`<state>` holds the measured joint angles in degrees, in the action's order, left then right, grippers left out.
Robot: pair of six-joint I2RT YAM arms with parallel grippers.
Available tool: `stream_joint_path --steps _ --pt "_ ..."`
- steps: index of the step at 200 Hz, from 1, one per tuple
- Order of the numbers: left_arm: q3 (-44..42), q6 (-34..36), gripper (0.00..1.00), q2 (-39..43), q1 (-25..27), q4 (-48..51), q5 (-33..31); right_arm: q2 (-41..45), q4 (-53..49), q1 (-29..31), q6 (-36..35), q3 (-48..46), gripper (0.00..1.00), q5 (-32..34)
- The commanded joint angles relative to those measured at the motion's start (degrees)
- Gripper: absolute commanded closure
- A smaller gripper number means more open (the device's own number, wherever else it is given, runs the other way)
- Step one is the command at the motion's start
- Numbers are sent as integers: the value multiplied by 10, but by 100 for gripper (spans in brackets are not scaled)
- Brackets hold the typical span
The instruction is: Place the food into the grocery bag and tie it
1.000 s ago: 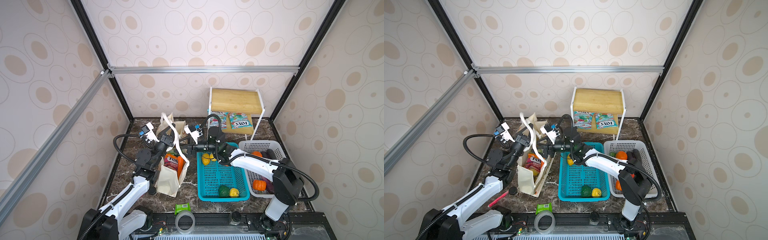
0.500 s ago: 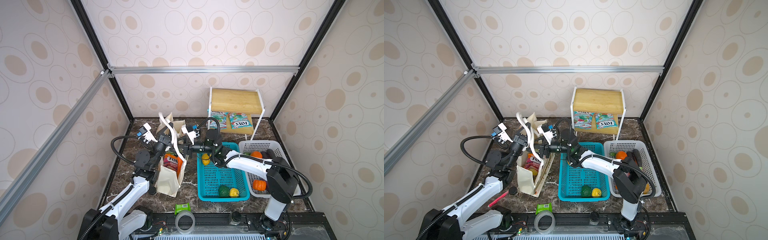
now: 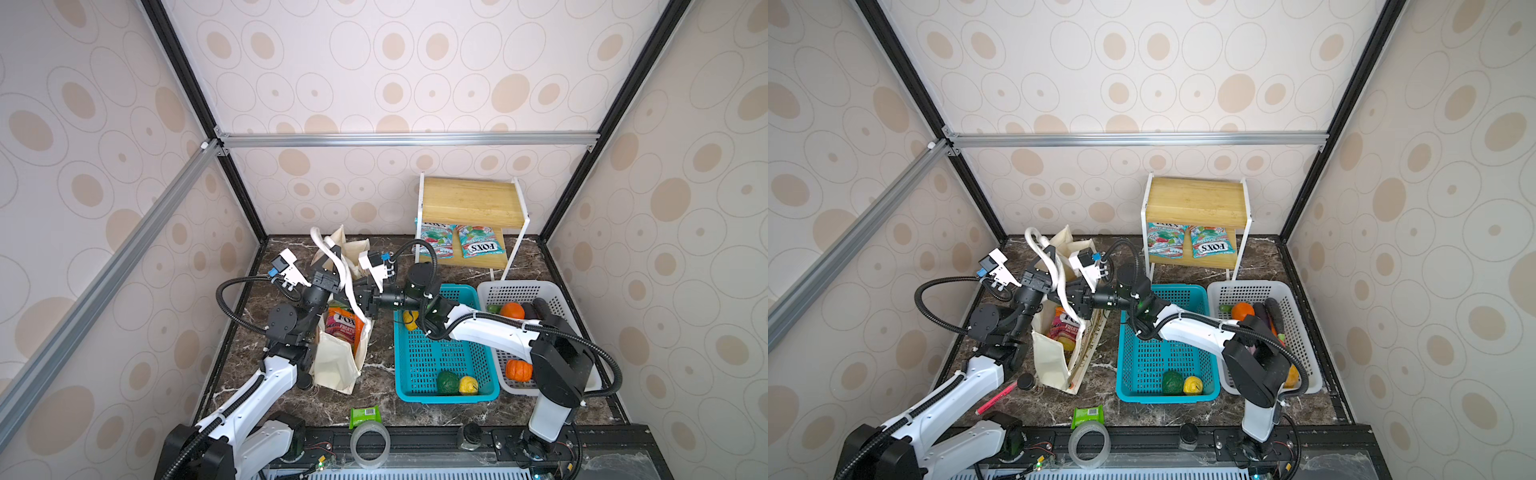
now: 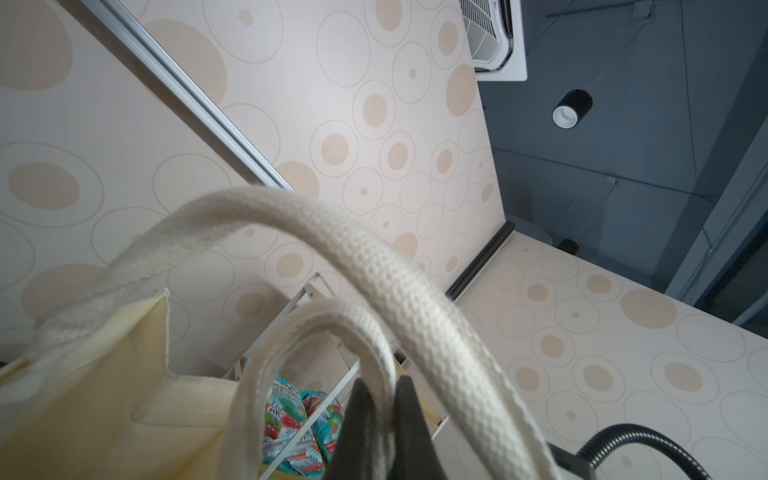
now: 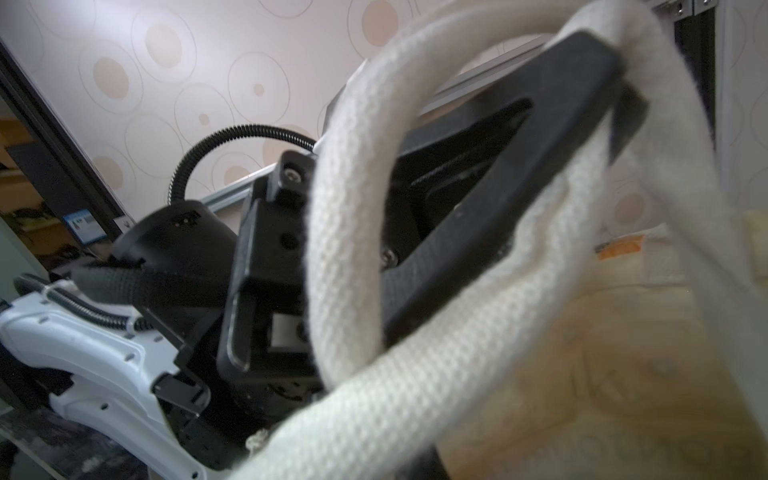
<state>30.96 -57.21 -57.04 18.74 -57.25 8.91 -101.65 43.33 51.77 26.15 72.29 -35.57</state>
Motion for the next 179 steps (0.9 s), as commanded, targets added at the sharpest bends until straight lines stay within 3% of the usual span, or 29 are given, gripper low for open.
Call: stream_joint_path --steps 1,31,60,97,133,179 --pt "14 13 100 30 3 88 -6 33 13 -2 -9 -17 100 84" --pt "52 11 100 80 2 284 -85 58 -37 -4 -10 -40 100 155" --pt "48 34 100 129 1 319 -127 75 -101 -5 -10 -43 100 202" --pt "105 87 100 145 -4 406 -159 103 -174 -11 8 -52 100 307" --pt "169 133 100 141 -38 489 -163 130 -250 -13 -13 -41 100 374" --pt "235 167 100 119 -86 523 -145 136 -318 -15 -47 1 100 474"
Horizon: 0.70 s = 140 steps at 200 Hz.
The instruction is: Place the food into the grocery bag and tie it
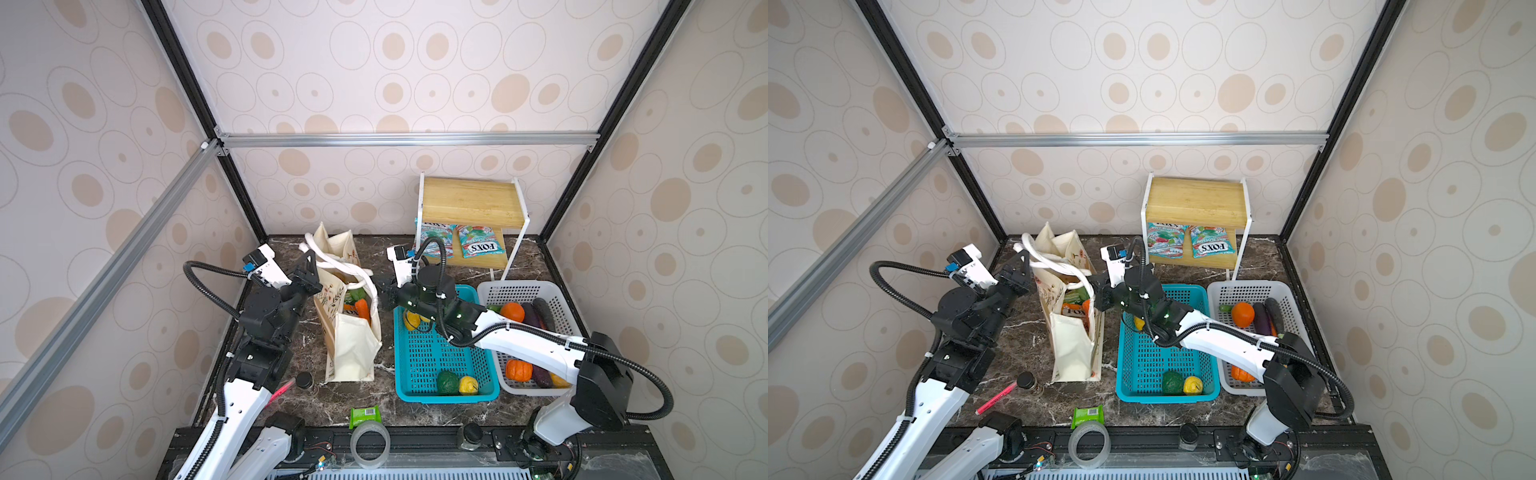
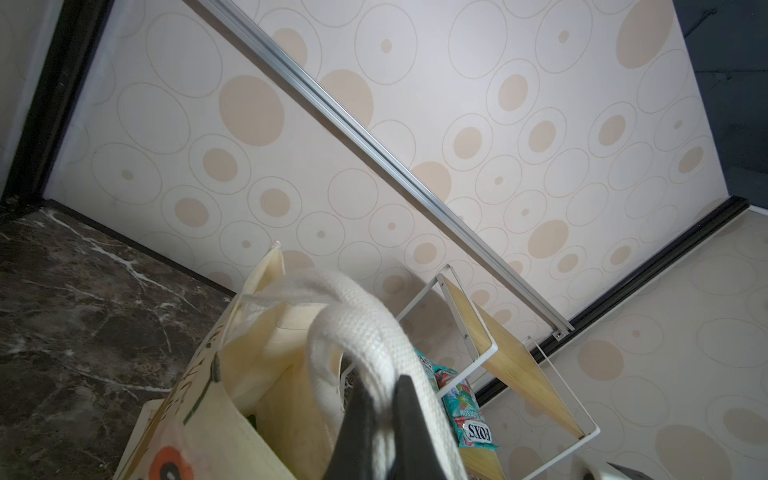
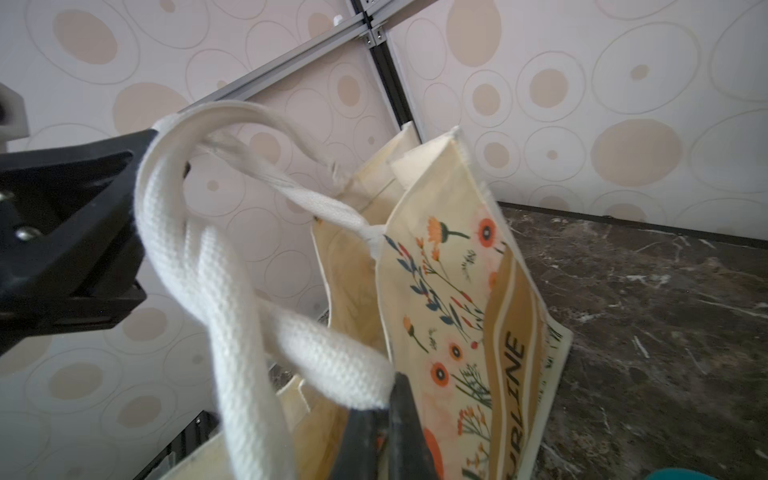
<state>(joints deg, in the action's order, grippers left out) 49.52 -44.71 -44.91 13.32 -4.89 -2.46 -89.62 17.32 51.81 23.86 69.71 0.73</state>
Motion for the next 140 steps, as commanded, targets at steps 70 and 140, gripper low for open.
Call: stream_joint_path --steps 70,140 --pt "38 11 100 -32 -155 -28 25 -25 -75 -25 41 83 100 277" --pt "-21 -32 100 -57 -279 -87 81 -37 -53 -43 116 66 100 372"
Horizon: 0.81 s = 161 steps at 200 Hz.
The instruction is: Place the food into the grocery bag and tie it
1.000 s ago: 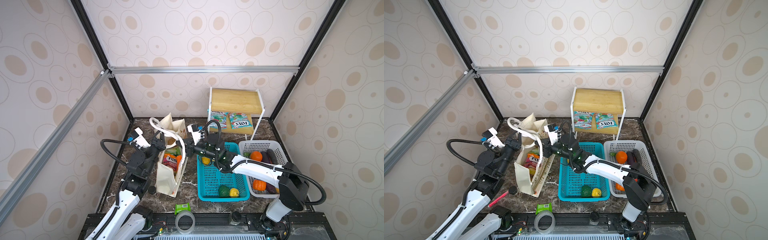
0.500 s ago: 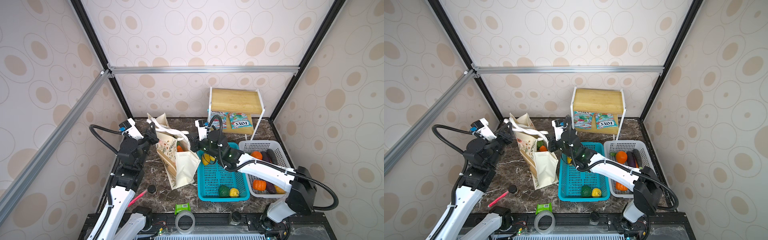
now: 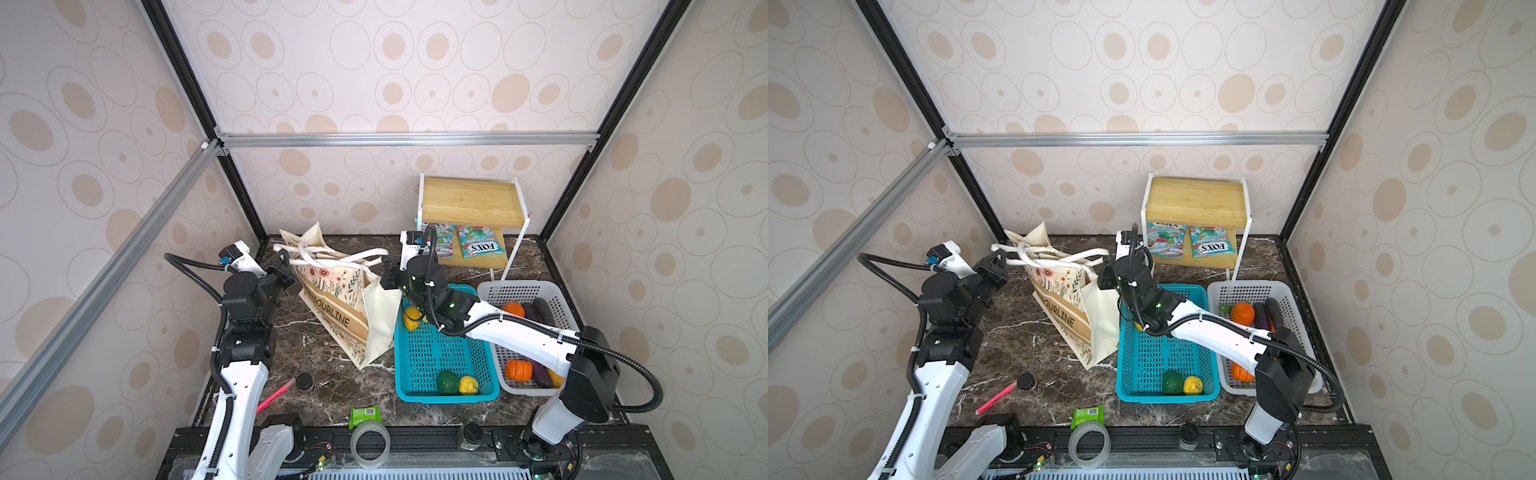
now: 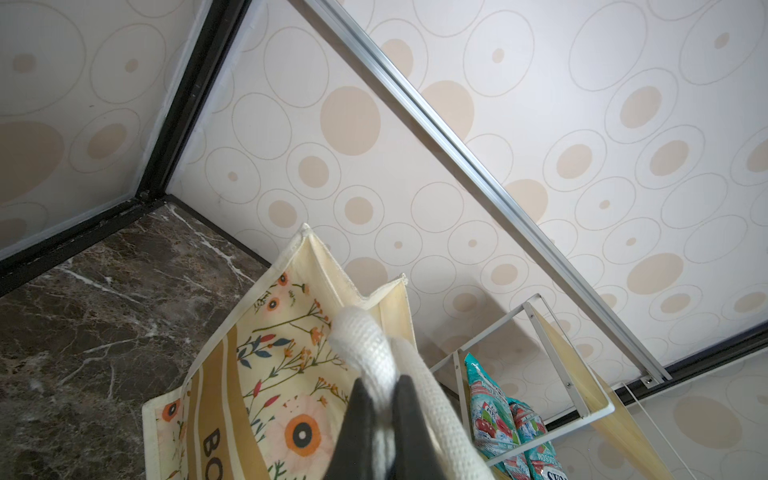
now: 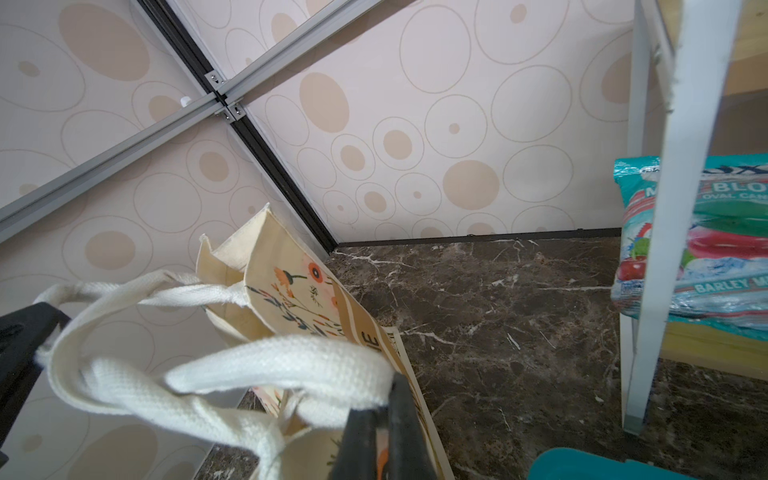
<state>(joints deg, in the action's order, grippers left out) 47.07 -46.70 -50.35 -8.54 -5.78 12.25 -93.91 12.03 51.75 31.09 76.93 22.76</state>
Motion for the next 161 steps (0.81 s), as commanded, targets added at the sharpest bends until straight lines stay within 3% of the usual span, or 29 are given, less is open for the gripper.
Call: stream_joint_path --steps 1,35,63,125,161 --pt "3 -12 100 -3 -62 -79 -65 6 -1 -43 45 -6 100 152" --pt "-22 -34 100 -26 -117 -116 -28 4 -50 -66 57 1 100 151" --pt "-47 -38 100 -16 -132 -129 -25 19 -67 -77 48 -23 100 160" --pt "-13 -71 100 -52 -166 -162 -1 -3 -139 -120 -10 68 100 70" --pt "-4 -68 100 -59 -197 -148 13 -14 -173 -146 28 72 100 43"
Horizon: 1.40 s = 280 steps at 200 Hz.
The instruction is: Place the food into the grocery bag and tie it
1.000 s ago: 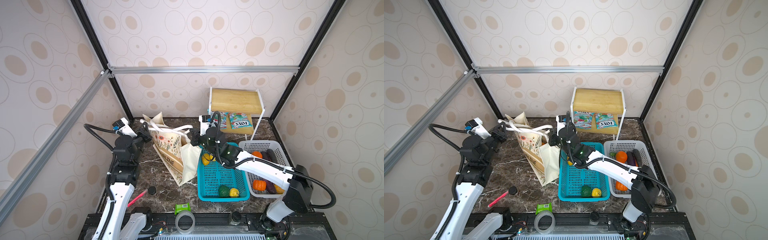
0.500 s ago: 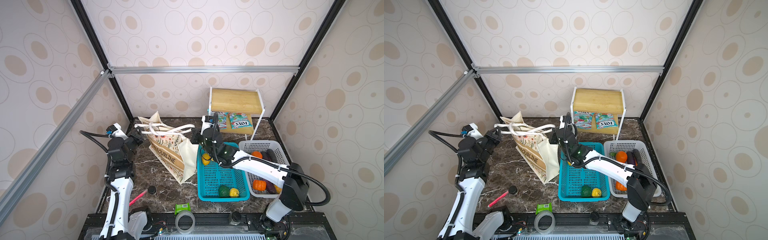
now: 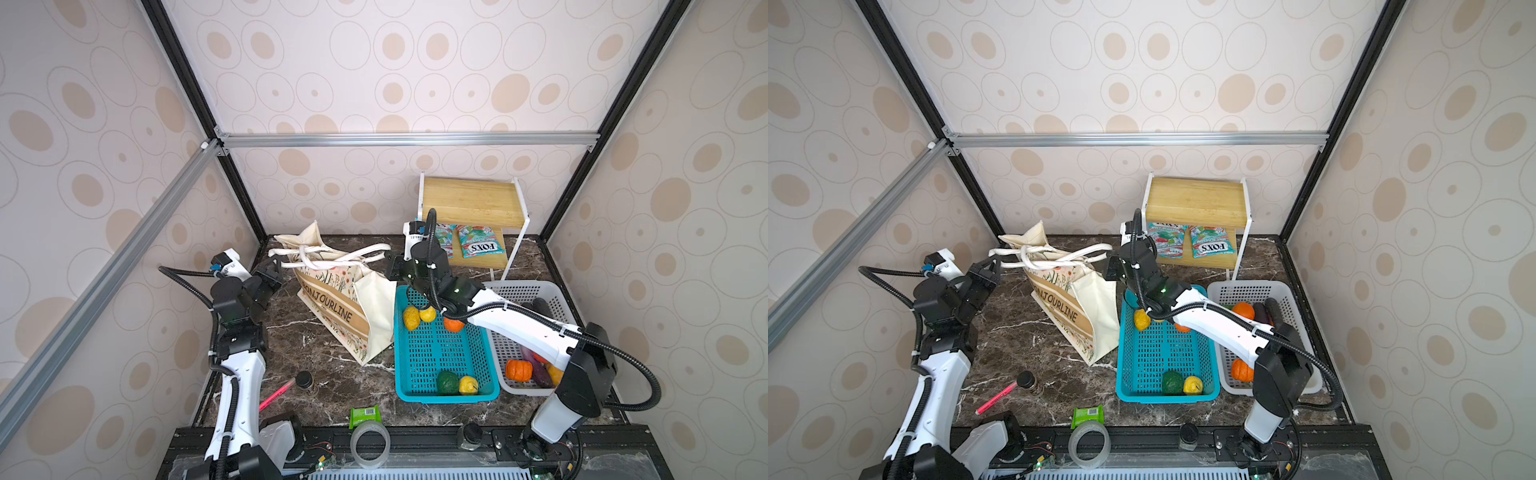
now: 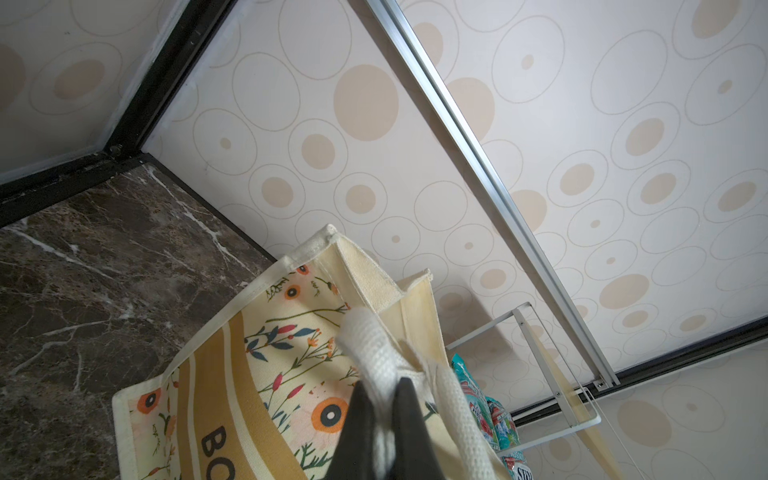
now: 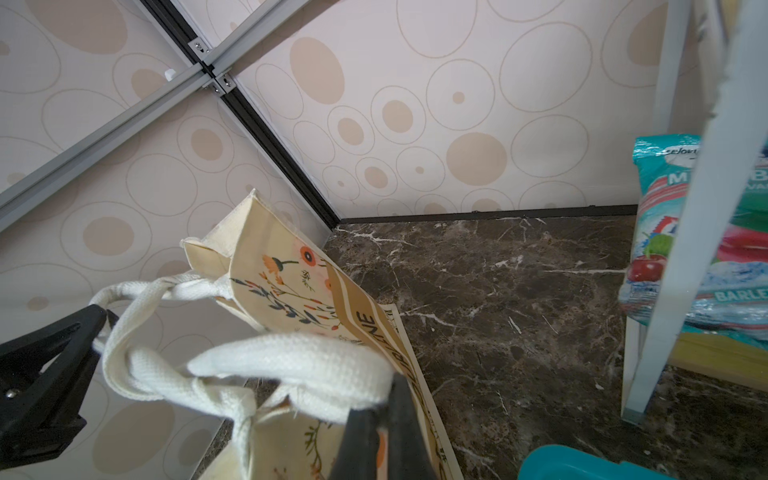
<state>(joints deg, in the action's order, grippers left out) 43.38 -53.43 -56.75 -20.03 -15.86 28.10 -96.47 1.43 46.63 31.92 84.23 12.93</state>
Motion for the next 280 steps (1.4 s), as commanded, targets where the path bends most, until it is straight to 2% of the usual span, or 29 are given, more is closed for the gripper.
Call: stream_joint_path --steps 1,21,32,49,67,106,124,144,156,170,189,216,247,259,280 --pt "33 -1 100 6 -83 -47 -144 12 -67 -96 22 -3 100 138" --pt "0 1 100 19 -95 -52 -125 27 -61 -118 53 -41 100 109" --pt "-20 4 100 25 -95 -60 -109 32 -53 -121 48 -57 100 100" --pt "-64 4 100 37 -89 -103 -69 16 -73 -121 25 -43 100 45" --pt "-110 -2 100 67 -84 -114 -65 -2 -87 -117 20 -32 100 15" --pt "-147 5 100 84 -64 -115 -53 -22 -140 -97 -36 26 100 28" --pt "-151 -4 100 79 -53 -128 -42 -31 -173 -78 -69 64 100 54" --pt "-152 -21 100 70 -51 -156 -17 -22 -164 -68 -85 59 100 58" --pt "-146 -29 100 63 -51 -167 5 -13 -147 -67 -93 50 93 40" --pt "-140 -41 100 50 -48 -192 34 -6 -124 -66 -108 43 75 0" --pt "-136 -52 98 27 -41 -220 67 -10 -104 -56 -131 52 67 -39" --pt "-142 -65 98 -1 -32 -252 103 -37 -97 -40 -145 87 65 -85" --pt "-140 -56 96 -4 -28 -237 91 -51 -92 -31 -120 96 62 -94" --pt "-141 -60 94 -5 -25 -238 89 -38 -97 -21 -117 80 61 -75" --pt "-136 -56 85 -9 -15 -234 88 17 -113 -6 -105 40 45 -45"
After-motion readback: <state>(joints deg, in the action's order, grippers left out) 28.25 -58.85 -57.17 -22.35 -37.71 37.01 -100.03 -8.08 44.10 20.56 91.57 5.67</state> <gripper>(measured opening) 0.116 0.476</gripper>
